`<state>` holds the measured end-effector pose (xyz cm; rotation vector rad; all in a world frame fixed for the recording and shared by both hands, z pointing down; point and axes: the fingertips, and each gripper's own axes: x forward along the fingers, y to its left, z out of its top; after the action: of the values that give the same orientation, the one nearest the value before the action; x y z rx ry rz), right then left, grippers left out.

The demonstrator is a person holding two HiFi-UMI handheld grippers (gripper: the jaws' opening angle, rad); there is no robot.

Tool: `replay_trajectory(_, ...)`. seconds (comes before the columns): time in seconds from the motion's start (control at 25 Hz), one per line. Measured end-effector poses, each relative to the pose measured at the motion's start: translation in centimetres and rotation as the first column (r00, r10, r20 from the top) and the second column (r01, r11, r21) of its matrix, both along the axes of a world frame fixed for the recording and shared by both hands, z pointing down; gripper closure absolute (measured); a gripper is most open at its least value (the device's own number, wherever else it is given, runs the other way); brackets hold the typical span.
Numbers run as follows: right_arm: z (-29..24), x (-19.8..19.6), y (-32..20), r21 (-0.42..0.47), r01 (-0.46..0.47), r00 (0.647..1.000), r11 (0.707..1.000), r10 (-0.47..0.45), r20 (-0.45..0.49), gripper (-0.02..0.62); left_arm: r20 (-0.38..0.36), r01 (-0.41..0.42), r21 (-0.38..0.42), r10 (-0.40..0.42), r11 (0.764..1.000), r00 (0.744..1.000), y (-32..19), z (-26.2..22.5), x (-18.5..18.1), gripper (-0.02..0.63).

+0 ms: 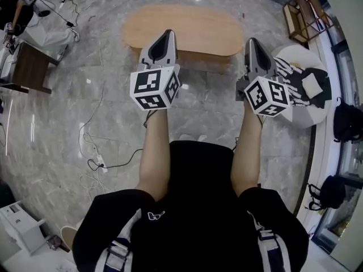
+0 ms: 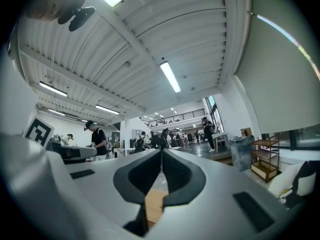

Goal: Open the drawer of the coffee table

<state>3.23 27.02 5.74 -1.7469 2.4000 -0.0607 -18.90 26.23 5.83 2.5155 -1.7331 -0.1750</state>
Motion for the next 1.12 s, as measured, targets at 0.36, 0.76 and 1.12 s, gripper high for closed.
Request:
replay_trajectory(0.36, -0.2, -3.0, -0.7, 0.006, 0.009, 1.000, 1.000, -0.009, -0.019, 0.581, -0.044, 0.033, -0.003, -0.033, 0.999, 0.998, -0.8, 0.3, -4.3, 0.595)
replay_trajectory(0.76, -0.8, -0.9, -2.0, 0.048, -0.023, 1.000, 0.999, 0.023, 0.003, 0.581, -0.036, -0.006, 0.023, 0.006, 1.000, 0.999, -3.0, 0.0, -2.6, 0.595)
replay_trajectory(1.12, -0.2, 0.7, -5.8, 0.083, -0.024, 0.999, 0.996, 0.021, 0.038, 0.581, 0.002, -0.026, 0.047, 0.026, 0.999, 1.000, -7.0, 0.6, -0.6, 0.595)
